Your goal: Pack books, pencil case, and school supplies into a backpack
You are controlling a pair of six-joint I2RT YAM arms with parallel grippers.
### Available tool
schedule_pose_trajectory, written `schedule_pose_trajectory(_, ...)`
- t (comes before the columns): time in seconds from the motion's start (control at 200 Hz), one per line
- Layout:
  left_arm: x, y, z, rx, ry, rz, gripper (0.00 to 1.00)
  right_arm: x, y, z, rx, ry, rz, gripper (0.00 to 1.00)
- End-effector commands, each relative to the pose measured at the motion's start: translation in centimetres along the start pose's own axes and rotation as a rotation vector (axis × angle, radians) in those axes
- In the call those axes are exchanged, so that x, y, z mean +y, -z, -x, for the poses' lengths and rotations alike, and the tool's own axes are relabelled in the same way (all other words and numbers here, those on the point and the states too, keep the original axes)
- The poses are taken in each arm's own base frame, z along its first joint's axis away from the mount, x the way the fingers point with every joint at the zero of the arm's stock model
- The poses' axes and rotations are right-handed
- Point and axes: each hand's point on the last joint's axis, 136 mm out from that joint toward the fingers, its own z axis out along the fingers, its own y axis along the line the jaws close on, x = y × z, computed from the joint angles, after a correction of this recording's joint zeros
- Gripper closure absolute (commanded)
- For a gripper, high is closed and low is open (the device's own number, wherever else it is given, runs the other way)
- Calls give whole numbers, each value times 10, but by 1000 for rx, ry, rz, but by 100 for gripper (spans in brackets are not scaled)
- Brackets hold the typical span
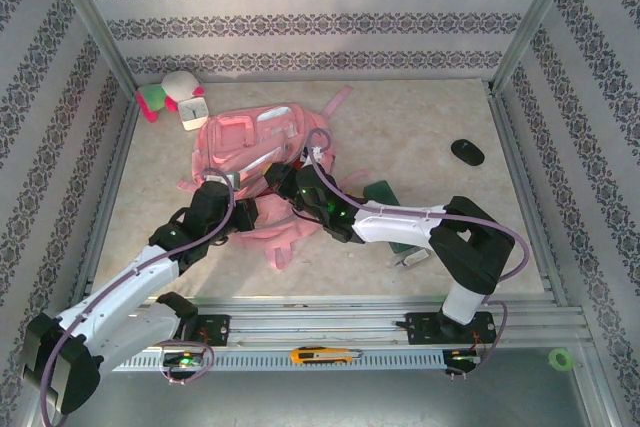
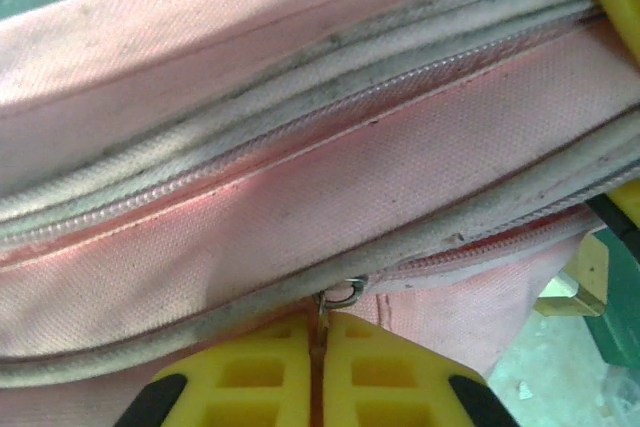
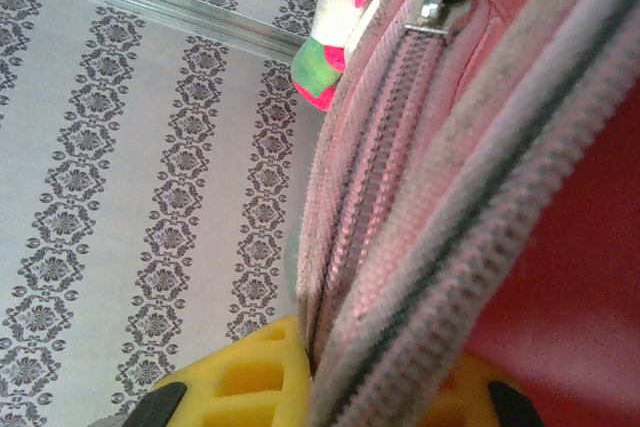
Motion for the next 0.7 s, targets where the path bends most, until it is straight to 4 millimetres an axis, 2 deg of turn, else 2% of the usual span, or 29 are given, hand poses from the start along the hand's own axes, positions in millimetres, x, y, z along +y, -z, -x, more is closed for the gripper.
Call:
schedule_pose_trajectory(0.0, 8, 9, 18, -88, 11, 54, 100, 65, 18, 19, -35, 28, 159, 100)
schedule_pose_trajectory(0.135, 31, 20, 14, -87, -21, 154, 100, 74, 29, 30, 21, 34, 196, 100)
schedule_pose_trajectory(0.225, 42, 28, 15, -85, -27, 194, 100, 83, 41, 47, 53, 40, 223, 100)
schedule_pose_trajectory(0.395, 58, 44, 20, -101, -26, 234, 100, 76, 57, 83, 145, 74, 182, 100)
schedule_pose_trajectory(0.5, 68, 46, 22, -109, -29, 262, 100, 84, 66, 102, 204, 57, 239, 100)
schedule_pose_trajectory(0.7, 75, 33, 46, -124, -29, 266, 100, 115, 78, 104, 367, 53, 352, 100)
